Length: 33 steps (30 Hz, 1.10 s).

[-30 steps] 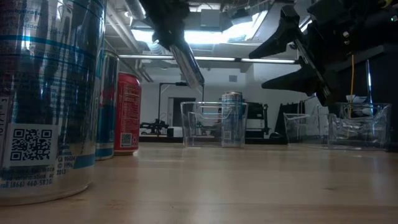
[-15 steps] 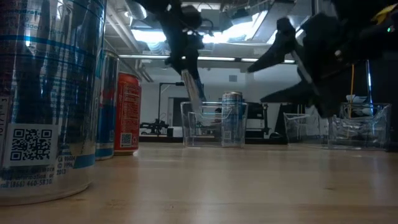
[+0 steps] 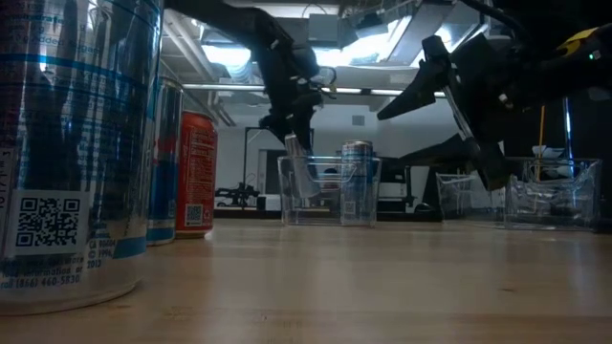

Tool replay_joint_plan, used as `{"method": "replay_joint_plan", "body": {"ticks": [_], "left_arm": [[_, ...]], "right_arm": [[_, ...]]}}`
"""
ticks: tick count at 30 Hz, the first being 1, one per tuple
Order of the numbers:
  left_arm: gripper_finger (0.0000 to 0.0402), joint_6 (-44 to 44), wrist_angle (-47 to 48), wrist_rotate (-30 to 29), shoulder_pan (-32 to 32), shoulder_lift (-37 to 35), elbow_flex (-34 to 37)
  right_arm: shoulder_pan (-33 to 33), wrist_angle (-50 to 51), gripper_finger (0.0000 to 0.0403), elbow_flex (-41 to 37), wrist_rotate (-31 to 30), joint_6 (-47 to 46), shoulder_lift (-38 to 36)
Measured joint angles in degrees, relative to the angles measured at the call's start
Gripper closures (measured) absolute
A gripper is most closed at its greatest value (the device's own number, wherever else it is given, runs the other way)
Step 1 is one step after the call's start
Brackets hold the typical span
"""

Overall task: Sort soda cans
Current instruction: Put the blue soda can into the middle transparent bin

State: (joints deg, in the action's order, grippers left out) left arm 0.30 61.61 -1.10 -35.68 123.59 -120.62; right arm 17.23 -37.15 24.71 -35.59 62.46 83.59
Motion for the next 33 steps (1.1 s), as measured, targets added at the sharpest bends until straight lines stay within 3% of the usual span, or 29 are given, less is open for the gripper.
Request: {"method": "replay_joint_plan", "body": {"ticks": [26,33], "left_arm": [[0.0172,-2.1,-0.7,-0.5,-1.0,4.8,0.4],[0.0130,-1.4,-1.4,-0.6,-1.6,5.2,0.4]], "right_arm": [[0.0,0.2,0.0093,0.0,0.1,0.0,0.0],[0.0,0.3,0.0093,0.0,0.1,0.0,0.0]]}}
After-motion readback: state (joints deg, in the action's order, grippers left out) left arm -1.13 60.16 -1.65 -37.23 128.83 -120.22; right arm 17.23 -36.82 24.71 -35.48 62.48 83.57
